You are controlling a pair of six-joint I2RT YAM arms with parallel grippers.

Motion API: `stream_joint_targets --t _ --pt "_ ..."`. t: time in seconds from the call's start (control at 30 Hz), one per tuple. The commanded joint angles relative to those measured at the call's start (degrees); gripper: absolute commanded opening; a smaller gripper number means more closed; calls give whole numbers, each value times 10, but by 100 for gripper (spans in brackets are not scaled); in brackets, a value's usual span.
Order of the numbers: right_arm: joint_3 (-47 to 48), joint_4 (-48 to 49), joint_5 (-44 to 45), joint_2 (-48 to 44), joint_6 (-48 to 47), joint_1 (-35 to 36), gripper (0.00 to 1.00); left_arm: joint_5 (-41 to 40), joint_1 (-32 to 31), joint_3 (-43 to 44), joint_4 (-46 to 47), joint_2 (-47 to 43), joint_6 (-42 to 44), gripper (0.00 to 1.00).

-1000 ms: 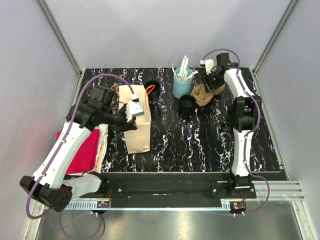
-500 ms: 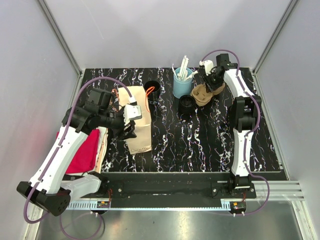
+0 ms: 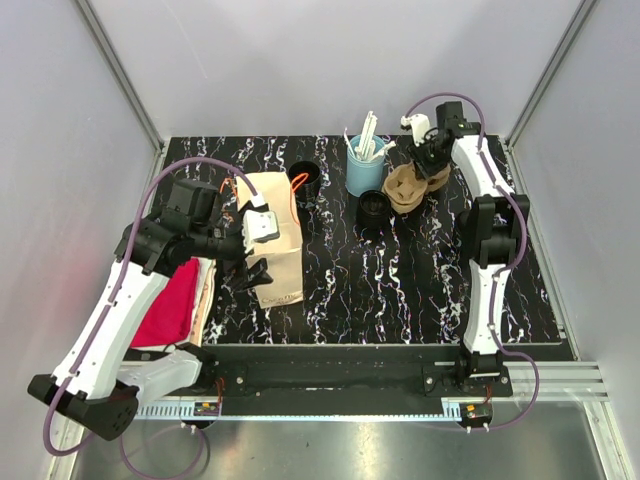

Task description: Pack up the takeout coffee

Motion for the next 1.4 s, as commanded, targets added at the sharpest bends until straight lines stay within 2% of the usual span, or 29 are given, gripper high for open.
stream_joint_targets --t 0.0,0.1,0.33,0.53,0.67,0.87,1.03,1.17,1.3,1.37 --pt "5 10 -28 -68 -5 4 35 7 -3 24 27 -14 -13 93" --pt "3 12 -31 -74 -3 4 35 7 -2 28 27 -17 -18 99" --pt "6 12 -27 -93 -2 3 34 -28 -2 50 36 -24 -47 99" --pt "3 11 -41 -173 -4 -1 34 -79 16 87 63 -49 -92 99" --pt "-6 11 -56 -252 -4 0 34 -103 67 112 84 -36 -140 99" --pt "5 4 -85 -337 -13 7 34 -78 160 148 79 39 -187 99" --pt "92 -43 -74 -339 -43 60 35 -78 183 179 77 92 -225 99" --pt "188 -92 -49 -299 -57 131 36 -90 190 213 77 114 -251 99" --pt "293 -114 -29 -258 -65 201 36 -67 196 222 77 95 -249 99" --pt "304 -112 -6 -244 -75 248 36 -61 197 219 82 73 -245 99"
